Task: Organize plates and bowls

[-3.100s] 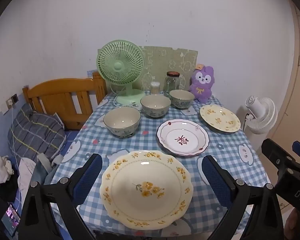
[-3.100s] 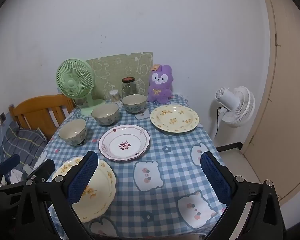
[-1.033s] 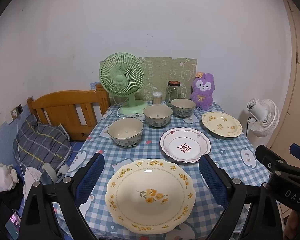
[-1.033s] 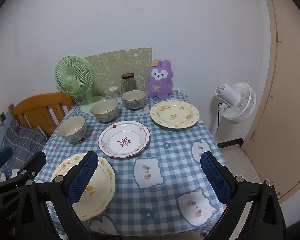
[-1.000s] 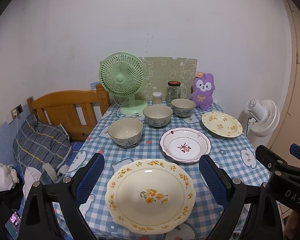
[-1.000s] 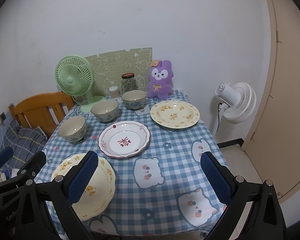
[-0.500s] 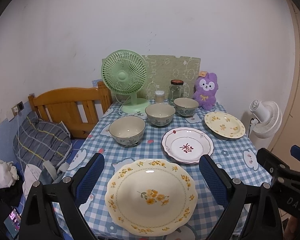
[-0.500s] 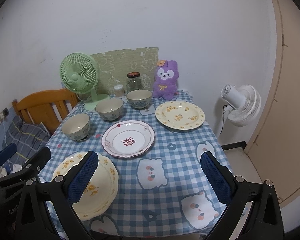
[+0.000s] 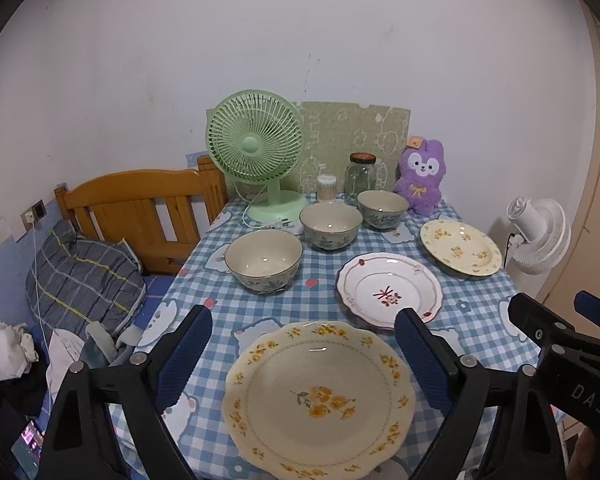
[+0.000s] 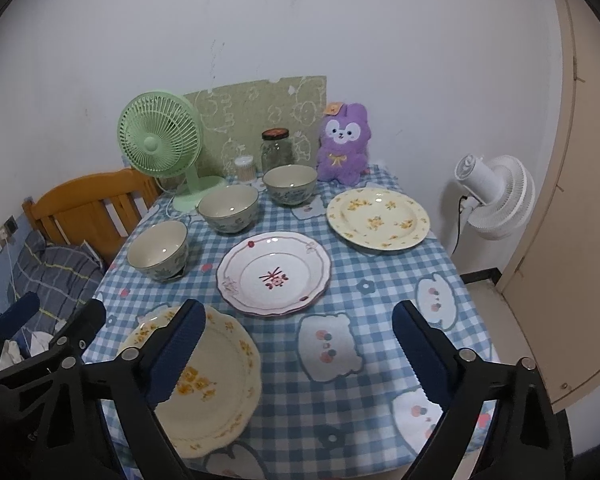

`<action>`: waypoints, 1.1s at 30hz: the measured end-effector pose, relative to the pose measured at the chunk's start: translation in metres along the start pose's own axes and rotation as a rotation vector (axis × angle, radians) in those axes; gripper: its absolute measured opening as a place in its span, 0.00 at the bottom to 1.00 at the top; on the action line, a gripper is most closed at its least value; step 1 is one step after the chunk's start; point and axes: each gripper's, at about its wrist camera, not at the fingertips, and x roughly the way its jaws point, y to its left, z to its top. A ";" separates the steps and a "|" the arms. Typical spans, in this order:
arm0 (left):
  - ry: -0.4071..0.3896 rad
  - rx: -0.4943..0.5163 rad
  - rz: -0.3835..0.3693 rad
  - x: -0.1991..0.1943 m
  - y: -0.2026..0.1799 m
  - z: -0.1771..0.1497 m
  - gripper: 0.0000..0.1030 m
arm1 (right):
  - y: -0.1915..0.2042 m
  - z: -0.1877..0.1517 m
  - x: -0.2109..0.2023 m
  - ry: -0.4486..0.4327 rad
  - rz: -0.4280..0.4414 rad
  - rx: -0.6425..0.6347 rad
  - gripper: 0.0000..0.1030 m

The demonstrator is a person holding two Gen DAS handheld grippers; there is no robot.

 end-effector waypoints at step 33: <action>0.291 0.026 -0.033 0.115 0.053 -0.054 0.80 | 0.078 -0.052 0.126 0.229 -0.038 -0.004 0.89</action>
